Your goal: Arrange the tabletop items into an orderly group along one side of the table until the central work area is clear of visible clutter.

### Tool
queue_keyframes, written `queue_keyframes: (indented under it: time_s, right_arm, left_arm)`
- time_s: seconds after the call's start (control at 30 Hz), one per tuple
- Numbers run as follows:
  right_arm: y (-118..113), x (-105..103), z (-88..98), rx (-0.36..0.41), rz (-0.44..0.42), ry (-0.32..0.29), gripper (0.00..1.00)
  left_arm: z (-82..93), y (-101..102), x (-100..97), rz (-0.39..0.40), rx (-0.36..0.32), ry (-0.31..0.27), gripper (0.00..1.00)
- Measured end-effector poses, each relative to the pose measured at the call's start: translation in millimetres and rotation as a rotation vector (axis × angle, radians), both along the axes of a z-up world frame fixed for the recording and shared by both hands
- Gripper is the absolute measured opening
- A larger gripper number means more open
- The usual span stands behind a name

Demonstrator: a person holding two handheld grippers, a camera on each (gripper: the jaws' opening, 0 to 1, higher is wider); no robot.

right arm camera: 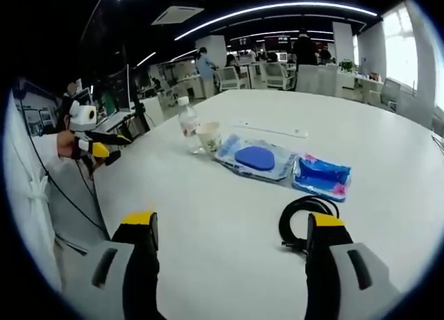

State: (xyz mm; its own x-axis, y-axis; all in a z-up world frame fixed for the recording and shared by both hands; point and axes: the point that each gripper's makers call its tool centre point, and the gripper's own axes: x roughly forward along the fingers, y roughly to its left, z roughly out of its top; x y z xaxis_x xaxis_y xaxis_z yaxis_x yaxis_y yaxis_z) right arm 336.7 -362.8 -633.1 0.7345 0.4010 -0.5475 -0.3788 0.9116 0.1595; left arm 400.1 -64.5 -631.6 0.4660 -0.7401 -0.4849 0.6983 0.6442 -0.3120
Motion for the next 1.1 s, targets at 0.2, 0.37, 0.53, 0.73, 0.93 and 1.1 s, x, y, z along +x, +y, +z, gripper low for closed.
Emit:
queue_keyframes:
  time_s: [0.2, 0.37, 0.53, 0.73, 0.93, 1.1]
  right_arm:
    - [0.0, -0.2, -0.2, -0.007, 0.008, 0.005, 0.89]
    - [0.8, 0.2, 3.3, -0.006, 0.012, -0.001, 0.9]
    - [0.6, 1.8, 4.6, -0.008, 0.016, -0.004, 0.91]
    - [2.9, 2.4, 4.0, -0.009, 0.022, -0.002, 0.91]
    - [2.6, 1.0, 3.8, -0.01, 0.019, -0.002, 0.91]
    - [2.5, -1.8, 2.7, -0.007, 0.016, 0.004, 0.9]
  left_arm:
    - [1.2, -1.5, 0.3, 0.001, -0.007, -0.002, 0.82]
    - [4.4, -0.1, 0.9, 0.005, -0.007, -0.009, 0.82]
    - [8.1, -0.4, 2.2, 0.01, -0.015, -0.016, 0.82]
    - [6.4, -1.8, 1.1, 0.004, -0.008, -0.015, 0.82]
    - [6.2, -1.8, 1.2, 0.002, -0.009, -0.015, 0.82]
    - [6.3, -2.0, 1.9, 0.002, -0.009, -0.015, 0.82]
